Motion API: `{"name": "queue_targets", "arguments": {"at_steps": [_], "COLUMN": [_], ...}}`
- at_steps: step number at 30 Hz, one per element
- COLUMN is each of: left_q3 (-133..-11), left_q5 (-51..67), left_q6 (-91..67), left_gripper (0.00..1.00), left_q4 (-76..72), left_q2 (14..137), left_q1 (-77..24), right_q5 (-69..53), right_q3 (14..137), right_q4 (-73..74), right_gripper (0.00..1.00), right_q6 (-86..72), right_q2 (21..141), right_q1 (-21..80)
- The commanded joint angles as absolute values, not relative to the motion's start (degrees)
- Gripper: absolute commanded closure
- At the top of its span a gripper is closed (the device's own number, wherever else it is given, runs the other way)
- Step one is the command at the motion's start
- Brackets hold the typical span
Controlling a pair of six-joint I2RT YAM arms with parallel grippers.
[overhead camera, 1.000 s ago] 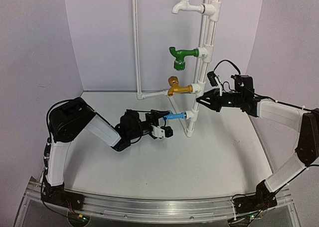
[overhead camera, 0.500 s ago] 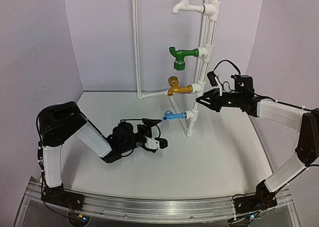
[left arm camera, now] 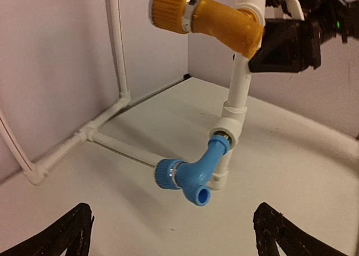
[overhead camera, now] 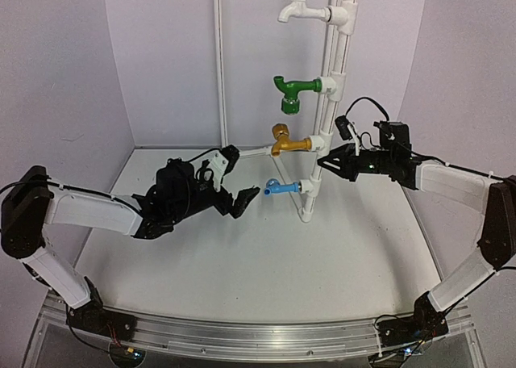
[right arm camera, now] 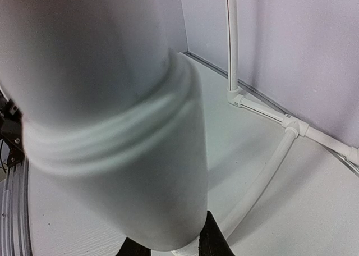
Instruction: Install the water faucets
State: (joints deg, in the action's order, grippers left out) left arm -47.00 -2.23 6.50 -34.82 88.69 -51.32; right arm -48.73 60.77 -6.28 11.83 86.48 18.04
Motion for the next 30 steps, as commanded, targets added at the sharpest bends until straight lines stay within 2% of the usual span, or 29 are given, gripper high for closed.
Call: {"name": "queue_targets", "arguments": {"at_steps": [1,4,17,30], "left_q3": [-47.5,-46.1,-49.7,-57.3], "left_q5": [15.1,21.3,30.1,31.4], "left_q6": [-28.9,-42.9,-80.2,-86.7], "left_gripper": [0.00,0.00,0.00,0.01], "left_q4": [-29.3,-37.9,-59.8,-65.6], "left_q2": [88.9,92.0,107.7,116.3], "left_q1": [-46.7,-44.6,-42.9,-42.9], "right_q5": [-48.8,-48.7,-48.7,-48.7], "right_q3": [61.9,62.0,61.8,61.7], "right_q4": [-1.8,-1.8,-1.7,-1.8], "right_gripper": [1.00,1.00,1.00,1.00], "right_q6": [7.3,7.1,7.2,7.4], "right_q2": [87.5,87.4,86.9,87.3], "right_q1": [18.4,18.4,18.4,18.4]}}
